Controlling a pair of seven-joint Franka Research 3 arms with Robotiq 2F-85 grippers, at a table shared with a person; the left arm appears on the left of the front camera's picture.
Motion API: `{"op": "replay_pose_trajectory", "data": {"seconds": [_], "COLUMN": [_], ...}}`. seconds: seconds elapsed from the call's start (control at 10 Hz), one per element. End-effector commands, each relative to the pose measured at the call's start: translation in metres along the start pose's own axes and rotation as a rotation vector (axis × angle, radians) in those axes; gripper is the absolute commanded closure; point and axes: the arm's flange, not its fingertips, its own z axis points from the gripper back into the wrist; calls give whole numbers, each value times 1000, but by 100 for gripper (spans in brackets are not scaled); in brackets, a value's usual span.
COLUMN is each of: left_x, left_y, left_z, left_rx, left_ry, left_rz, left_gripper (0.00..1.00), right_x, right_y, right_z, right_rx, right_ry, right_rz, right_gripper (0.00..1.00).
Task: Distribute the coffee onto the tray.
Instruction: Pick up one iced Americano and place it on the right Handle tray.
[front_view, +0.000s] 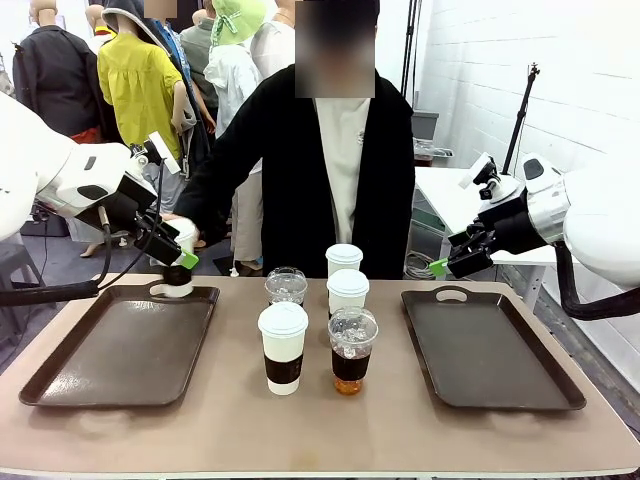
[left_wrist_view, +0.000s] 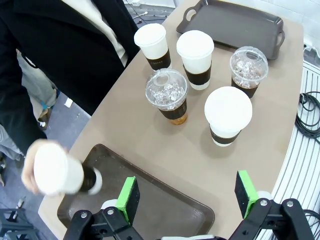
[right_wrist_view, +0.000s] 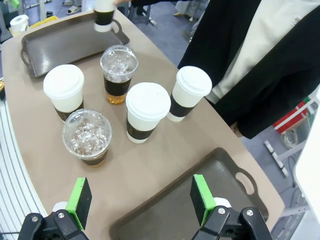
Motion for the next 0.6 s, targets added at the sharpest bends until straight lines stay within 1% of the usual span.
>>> {"op": "replay_pose_trajectory", "data": {"seconds": [0.0, 0.1, 0.3, 0.4, 0.5], "left_x": [1, 1, 1, 1, 1], "left_y": [1, 1, 1, 1, 1], "left_z": [0, 0, 0, 0, 0], "left_rx": [-2, -2, -2, -2, -2], "left_ry": [7, 7, 7, 7, 7], "left_rz": [7, 7, 7, 7, 7], "left_gripper": [0, 0, 0, 0, 0], "right_x": [12, 14, 19, 21, 22], "right_y": [-11, -16, -26, -29, -32], "right_z": [-1, -2, -8, -10, -11], "right_rx": [61, 99, 100, 120, 176], "right_ry": [46, 68, 183, 244, 213], "right_rz": [62, 84, 75, 96, 124], "right_gripper": [0, 0, 0, 0, 0]}}
